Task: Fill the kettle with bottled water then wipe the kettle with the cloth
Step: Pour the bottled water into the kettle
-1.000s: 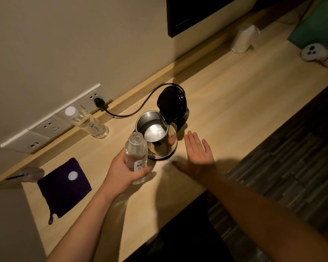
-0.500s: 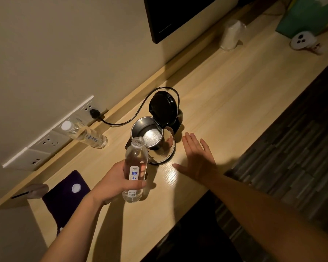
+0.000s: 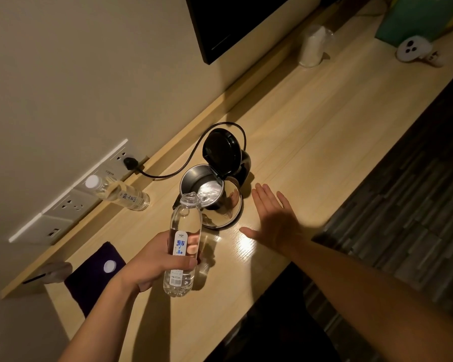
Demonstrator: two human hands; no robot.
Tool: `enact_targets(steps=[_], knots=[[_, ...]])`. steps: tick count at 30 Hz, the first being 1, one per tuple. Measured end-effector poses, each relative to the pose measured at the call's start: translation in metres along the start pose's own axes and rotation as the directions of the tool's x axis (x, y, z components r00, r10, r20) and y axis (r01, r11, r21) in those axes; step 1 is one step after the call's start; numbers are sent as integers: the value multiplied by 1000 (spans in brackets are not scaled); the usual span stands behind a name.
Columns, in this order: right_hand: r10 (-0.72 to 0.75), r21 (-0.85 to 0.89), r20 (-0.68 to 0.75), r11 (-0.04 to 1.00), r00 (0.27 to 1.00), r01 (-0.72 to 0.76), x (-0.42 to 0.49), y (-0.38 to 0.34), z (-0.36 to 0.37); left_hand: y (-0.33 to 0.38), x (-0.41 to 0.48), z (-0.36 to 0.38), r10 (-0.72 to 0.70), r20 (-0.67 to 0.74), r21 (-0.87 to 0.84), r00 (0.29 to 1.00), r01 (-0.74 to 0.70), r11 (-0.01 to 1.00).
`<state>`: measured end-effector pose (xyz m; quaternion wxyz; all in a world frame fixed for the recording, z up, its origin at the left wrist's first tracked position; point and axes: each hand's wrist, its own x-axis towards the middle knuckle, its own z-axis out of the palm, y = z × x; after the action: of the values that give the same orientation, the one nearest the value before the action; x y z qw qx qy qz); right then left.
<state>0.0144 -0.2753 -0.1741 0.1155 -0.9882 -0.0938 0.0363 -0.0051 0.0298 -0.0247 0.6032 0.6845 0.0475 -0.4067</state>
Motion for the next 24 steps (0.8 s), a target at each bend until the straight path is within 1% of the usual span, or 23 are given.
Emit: enact_targets(steps=[11, 16, 24], knots=[[-38, 1, -42, 999, 998, 38, -2, 2, -3, 3, -4, 3, -14, 40, -81, 999, 17, 997], [-34, -11, -21, 999, 999, 34, -2, 1, -4, 2, -6, 1, -21, 63, -98, 998, 27, 995], [-16, -4, 10, 1000, 1000, 16, -1, -1, -7, 1, -9, -3, -57, 38, -89, 998, 61, 994]])
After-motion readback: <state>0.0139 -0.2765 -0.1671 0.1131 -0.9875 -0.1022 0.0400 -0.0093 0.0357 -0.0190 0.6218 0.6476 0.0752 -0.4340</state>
